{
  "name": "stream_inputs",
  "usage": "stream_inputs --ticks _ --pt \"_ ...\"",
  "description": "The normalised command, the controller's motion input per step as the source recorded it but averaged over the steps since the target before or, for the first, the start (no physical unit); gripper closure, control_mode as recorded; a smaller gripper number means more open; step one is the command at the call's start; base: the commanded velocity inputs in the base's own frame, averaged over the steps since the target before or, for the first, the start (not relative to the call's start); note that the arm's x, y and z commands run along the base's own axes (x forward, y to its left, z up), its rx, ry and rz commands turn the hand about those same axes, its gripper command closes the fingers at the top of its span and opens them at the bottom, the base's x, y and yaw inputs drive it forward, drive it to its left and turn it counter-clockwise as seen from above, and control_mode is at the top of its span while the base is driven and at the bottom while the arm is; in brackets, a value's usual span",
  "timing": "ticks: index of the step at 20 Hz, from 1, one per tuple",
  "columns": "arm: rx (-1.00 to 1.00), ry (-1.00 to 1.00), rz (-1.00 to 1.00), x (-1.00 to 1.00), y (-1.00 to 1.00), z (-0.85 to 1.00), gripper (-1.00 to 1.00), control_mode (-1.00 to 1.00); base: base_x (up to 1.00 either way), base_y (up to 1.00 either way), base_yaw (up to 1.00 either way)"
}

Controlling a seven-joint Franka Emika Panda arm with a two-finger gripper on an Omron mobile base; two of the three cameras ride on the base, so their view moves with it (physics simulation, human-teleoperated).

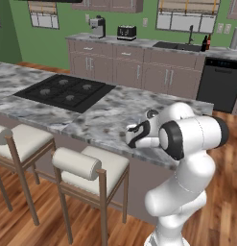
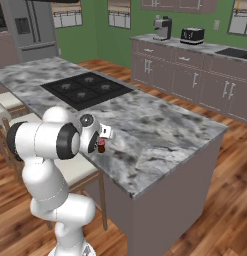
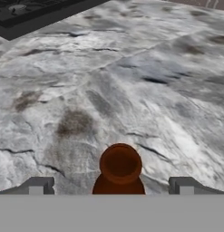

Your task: Place the large bottle from the dining counter next to the other large bottle outside the sink, and place the small bottle from the dining counter next to the other small bottle inside the sink.

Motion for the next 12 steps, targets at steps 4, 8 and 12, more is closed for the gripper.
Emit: stream_inputs --ticks 4,8,12 --pt "0.00 0.00 0.00 0.08 0.00 -0.04 -1.00 -1.00 0.00 0.00 0.00" --pt "0.00 0.00 0.00 0.05 0.00 -0.03 -1.00 -1.00 0.00 0.00 0.00" --pt "0.00 0.00 0.00 0.09 0.00 -0.02 1.00 -1.00 0.00 0.00 0.00"
